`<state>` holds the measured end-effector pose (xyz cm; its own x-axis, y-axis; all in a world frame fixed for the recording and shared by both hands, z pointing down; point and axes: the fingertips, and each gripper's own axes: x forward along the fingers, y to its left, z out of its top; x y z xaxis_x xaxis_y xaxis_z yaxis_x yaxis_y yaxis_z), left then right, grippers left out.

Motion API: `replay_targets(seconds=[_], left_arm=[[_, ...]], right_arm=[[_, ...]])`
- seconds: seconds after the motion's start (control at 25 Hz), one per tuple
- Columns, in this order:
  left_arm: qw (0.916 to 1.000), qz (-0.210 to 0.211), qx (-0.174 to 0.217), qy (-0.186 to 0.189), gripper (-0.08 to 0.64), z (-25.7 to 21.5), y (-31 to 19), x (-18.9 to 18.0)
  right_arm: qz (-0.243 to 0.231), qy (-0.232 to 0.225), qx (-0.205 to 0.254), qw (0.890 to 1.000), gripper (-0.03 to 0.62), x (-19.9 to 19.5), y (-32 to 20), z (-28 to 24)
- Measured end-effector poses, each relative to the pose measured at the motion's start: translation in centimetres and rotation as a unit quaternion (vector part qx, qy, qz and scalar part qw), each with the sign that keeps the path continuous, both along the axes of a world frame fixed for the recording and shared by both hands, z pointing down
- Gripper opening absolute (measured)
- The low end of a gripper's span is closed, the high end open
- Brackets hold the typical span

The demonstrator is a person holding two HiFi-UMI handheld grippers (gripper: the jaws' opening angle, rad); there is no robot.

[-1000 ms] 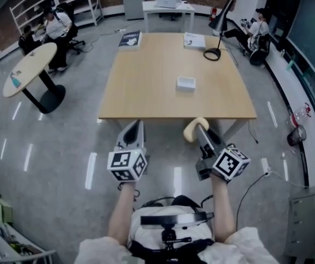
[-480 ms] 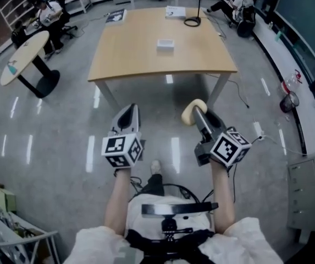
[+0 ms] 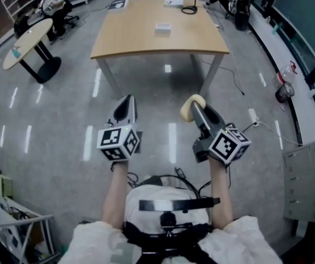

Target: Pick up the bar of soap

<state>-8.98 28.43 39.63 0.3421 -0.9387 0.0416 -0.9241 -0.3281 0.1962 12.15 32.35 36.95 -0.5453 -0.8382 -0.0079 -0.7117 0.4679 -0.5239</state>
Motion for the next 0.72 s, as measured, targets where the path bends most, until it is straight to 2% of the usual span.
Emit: replay_targets(seconds=[0.12, 0.32, 0.52, 0.72], left_arm=[[0.9999, 0.004, 0.012, 0.008, 0.005, -0.6, 1.4, -0.8], [0.9996, 0.028, 0.009, -0.003, 0.005, -1.1, 5.9, -1.2], [0.9995, 0.024, 0.023, -0.004, 0.005, -1.8, 10.2, -3.4], [0.9989, 0.044, 0.016, 0.0, 0.005, -0.4, 14.5, -2.8]], right_arm=[[0.004, -0.003, 0.006, 1.0, 0.13, -0.7, 2.0, 0.0], [0.022, -0.005, -0.004, 1.0, 0.13, -1.7, 6.0, 0.3], [0.019, 0.002, -0.014, 1.0, 0.13, -4.7, 11.1, 0.4], [0.021, 0.006, -0.024, 0.999, 0.13, -5.8, 16.0, 1.9]])
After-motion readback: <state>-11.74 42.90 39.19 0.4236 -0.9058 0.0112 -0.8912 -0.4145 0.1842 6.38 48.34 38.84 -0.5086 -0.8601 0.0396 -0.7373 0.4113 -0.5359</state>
